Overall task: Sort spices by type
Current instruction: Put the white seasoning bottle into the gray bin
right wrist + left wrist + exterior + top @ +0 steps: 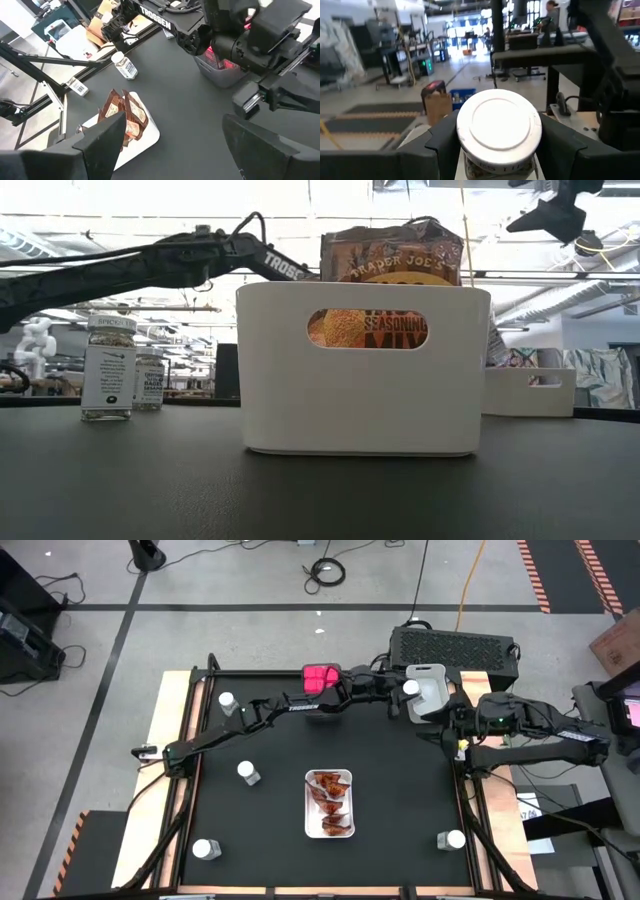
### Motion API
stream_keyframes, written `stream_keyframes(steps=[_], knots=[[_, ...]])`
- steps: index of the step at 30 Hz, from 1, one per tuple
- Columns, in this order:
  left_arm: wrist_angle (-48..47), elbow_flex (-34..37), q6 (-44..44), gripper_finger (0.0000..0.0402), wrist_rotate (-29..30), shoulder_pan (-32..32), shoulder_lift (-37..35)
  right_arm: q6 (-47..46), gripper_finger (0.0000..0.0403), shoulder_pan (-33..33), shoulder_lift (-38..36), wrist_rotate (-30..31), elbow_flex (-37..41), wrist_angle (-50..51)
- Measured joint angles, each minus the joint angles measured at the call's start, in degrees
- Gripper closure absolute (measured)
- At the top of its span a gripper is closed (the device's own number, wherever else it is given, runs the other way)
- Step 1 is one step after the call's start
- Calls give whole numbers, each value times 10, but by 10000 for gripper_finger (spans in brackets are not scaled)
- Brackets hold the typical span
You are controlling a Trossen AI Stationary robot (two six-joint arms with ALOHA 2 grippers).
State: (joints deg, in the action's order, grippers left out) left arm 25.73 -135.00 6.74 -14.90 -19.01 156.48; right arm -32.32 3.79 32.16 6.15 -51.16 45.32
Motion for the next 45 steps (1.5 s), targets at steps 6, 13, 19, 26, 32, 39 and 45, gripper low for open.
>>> stream_keyframes(steps=[6, 13, 19, 26, 32, 39, 45], knots=[[25, -1, 27, 195, -2, 4, -9, 0, 78, 0, 1, 0, 0, 3], [-37, 1, 57, 195, 2, 2, -5, 0, 78, 0, 3, 17, 0, 3], [-43, 0, 68, 195, 2, 2, -6, 1, 78, 0, 10, 19, 0, -7], [-107, 0, 71, 195, 4, -2, -6, -1, 78, 0, 20, 16, 0, -10], [-137, 0, 71, 195, 4, -5, -6, -11, 78, 0, 20, 15, 0, -10], [-172, 0, 70, 178, 1, 0, -6, -11, 78, 0, 20, 15, 0, -10], [-190, 0, 41, 167, 1, 1, -6, -10, 78, 0, 20, 15, 0, -10]])
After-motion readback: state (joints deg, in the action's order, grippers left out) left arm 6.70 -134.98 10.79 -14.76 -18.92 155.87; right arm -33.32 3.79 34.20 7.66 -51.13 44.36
